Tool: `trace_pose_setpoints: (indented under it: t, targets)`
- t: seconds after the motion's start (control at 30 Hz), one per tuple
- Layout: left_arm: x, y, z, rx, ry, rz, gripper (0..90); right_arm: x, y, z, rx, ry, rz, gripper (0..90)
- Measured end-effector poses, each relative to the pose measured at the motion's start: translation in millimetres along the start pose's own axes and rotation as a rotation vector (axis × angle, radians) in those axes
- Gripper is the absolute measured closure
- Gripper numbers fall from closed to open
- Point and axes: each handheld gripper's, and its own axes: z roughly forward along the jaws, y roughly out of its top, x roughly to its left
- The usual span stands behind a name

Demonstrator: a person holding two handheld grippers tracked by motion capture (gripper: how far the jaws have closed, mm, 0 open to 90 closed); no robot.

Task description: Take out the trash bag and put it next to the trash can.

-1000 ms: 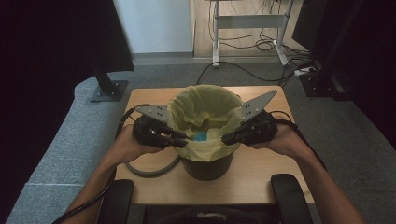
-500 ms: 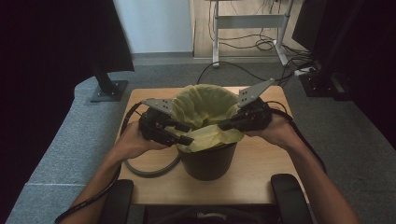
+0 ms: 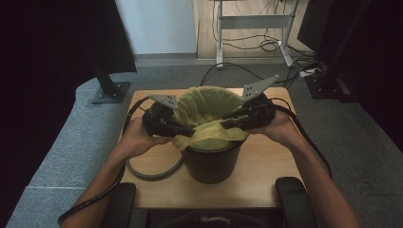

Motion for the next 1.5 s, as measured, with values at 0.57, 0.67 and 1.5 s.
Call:
trace_pose_setpoints:
  t: [0.57, 0.67, 1.5]
  targets:
    - [29.6, -11.0, -38.6, -0.075, 0.132, -0.091, 89.7, -15.1, -27.2, -26.2, -0.005, -0.12, 0.044, 51.3]
    - [34.9, -11.9, -43.2, -0.076, 0.173, -0.102, 89.7, -18.2, -29.6, -25.7, -0.007, -0.135, 0.055, 53.3]
    - [81.5, -3.7, -27.3, -0.067, 0.29, -0.167, 87.4, -59.3, -23.0, -18.3, 0.02, -0.281, 0.128, 74.9]
